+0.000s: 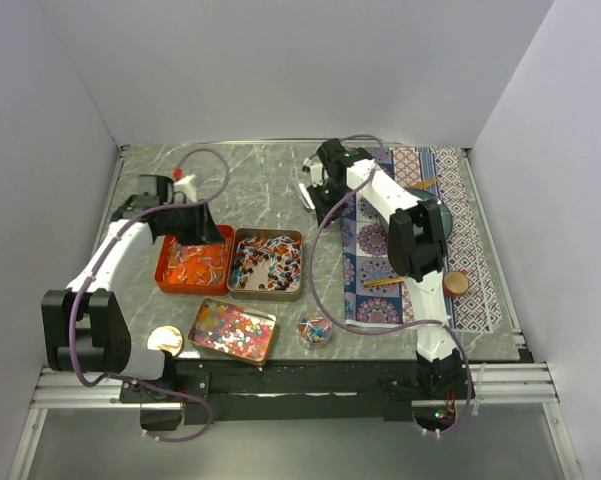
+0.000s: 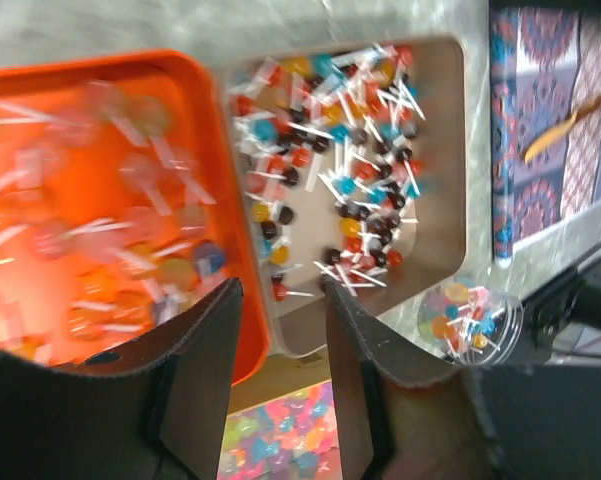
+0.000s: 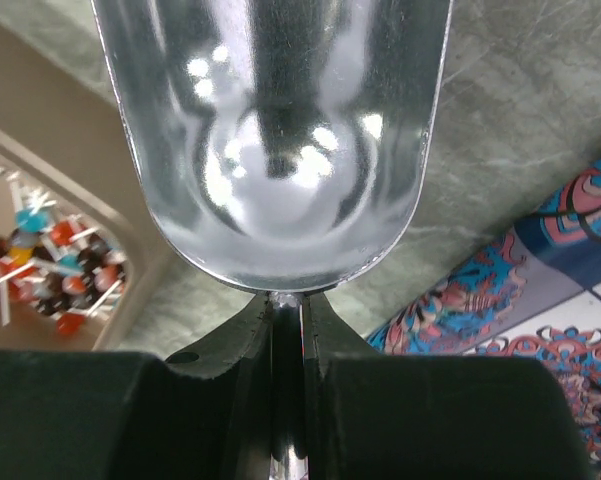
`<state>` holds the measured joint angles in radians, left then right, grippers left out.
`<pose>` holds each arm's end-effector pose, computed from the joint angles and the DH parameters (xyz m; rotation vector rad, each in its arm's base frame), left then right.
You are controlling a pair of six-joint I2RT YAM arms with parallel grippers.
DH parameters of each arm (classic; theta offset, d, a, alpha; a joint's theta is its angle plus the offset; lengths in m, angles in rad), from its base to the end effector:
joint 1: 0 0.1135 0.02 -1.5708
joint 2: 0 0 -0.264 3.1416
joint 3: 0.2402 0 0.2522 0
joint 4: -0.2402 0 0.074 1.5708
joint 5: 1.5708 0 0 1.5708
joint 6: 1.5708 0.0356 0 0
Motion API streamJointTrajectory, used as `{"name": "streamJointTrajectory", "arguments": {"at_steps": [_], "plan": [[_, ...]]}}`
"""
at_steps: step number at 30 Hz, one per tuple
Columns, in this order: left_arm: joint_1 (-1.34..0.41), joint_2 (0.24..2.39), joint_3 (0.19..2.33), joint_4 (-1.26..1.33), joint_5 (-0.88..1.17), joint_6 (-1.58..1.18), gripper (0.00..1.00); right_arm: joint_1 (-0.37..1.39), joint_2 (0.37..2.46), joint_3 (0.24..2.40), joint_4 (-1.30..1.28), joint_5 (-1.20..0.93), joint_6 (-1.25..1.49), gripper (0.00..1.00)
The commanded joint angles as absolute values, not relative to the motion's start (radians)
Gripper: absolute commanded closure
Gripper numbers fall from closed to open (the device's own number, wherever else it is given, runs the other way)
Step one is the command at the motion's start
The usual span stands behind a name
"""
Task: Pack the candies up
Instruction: Place the spatula at the center of the board, then move the storage box to the center of the board.
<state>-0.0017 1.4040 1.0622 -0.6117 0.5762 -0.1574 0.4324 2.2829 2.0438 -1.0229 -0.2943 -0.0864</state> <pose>0.2871 -0.0199 0.2636 0.0405 2.4738 -0.7901 0.4293 0.2095 0.2107 -0.7940 2.7360 0.4921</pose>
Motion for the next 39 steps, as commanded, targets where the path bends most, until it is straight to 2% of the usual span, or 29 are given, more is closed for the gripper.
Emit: {"name": "streamJointTrajectory", "arguments": {"at_steps": [1,4,7,17,20,21,23,24,29,32,38,39], "plan": [[-0.106,1.410,1.028,-0.582,0.493,-0.221,0.53,0.443,2.302,2.098,-0.992,-0.250,-0.072,0.74],[-0.142,1.414,0.994,-0.572,0.356,-0.273,0.50,0.448,2.287,2.097,-0.992,-0.232,-0.083,0.52],[-0.152,1.449,0.989,-0.565,0.290,-0.299,0.50,0.446,2.257,2.083,-0.992,-0.213,-0.098,0.41],[-0.232,1.676,1.135,-0.571,0.244,-0.331,0.58,0.423,2.114,2.125,-0.969,-0.130,-0.109,0.36],[-0.233,1.739,1.193,-0.590,0.206,-0.348,0.72,0.410,2.060,2.128,-0.962,-0.101,-0.117,0.35],[-0.233,1.771,1.228,-0.598,0.193,-0.354,0.85,0.407,2.036,2.123,-0.960,-0.095,-0.120,0.35],[-0.230,1.804,1.261,-0.603,0.167,-0.365,0.97,0.399,2.014,2.112,-0.957,-0.078,-0.135,0.35],[-0.230,1.837,1.299,-0.606,0.160,-0.370,0.99,0.396,1.993,2.100,-0.956,-0.071,-0.141,0.35],[-0.229,1.976,1.474,-0.611,0.147,-0.355,0.99,0.387,1.951,2.066,-0.942,-0.034,-0.170,0.35],[-0.221,2.095,1.665,-0.623,0.109,-0.319,0.99,0.376,1.942,2.059,-0.945,-0.032,-0.175,0.35],[-0.203,2.240,1.819,-0.606,0.112,-0.256,0.98,0.359,1.928,2.029,-0.948,-0.041,-0.190,0.36],[-0.202,2.238,1.819,-0.604,0.127,-0.253,0.84,0.356,1.924,2.023,-0.948,-0.040,-0.193,0.36]]}}
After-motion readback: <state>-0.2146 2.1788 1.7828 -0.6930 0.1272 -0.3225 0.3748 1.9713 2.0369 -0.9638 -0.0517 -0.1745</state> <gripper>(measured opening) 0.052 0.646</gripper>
